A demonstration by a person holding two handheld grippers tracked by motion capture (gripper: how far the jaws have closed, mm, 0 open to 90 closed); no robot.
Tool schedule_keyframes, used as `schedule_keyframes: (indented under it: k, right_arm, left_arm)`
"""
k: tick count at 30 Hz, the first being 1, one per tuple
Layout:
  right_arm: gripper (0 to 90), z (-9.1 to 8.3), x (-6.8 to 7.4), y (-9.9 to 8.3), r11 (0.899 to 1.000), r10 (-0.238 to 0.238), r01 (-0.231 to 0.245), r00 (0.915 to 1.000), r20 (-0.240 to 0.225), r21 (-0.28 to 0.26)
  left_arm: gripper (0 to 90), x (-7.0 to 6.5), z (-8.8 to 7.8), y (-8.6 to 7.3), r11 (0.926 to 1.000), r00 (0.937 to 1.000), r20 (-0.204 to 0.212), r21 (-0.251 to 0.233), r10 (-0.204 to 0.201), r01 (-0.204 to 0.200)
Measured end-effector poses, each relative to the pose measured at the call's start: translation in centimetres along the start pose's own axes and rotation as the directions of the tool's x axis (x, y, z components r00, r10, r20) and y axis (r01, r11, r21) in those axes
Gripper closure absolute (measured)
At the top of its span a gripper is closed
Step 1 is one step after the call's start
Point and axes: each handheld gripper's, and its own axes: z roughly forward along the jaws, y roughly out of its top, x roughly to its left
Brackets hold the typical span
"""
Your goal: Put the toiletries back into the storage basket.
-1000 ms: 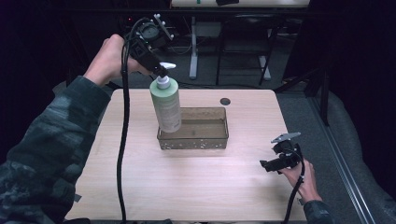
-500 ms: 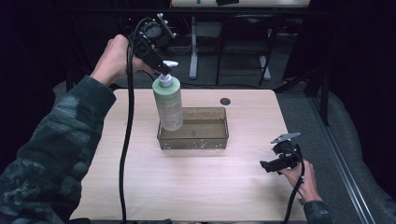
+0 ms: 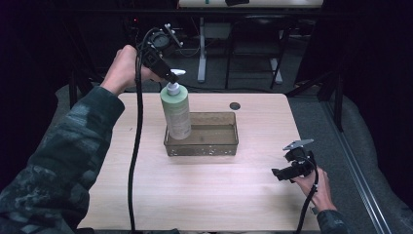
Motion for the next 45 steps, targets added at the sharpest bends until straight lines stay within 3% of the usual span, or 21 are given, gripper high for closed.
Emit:
schedule_keyframes:
  k: [27,45]
  right_arm:
    - [1.2,-0.3,0.1,0.0,1.0,-0.011,0.011,0.9999,0.011,-0.004]
    - [1.0,-0.1,0.2,0.0,1.0,-0.027,0.027,0.9995,0.02,-0.001]
  left_arm:
    - [62.8,0.2,2.8,-1.7,0.9998,0.9997,0.018,-0.008,-0.018,0.018]
    - [62.8,0.2,5.0,-3.3,0.9996,0.9984,0.051,0.018,-0.023,0.022]
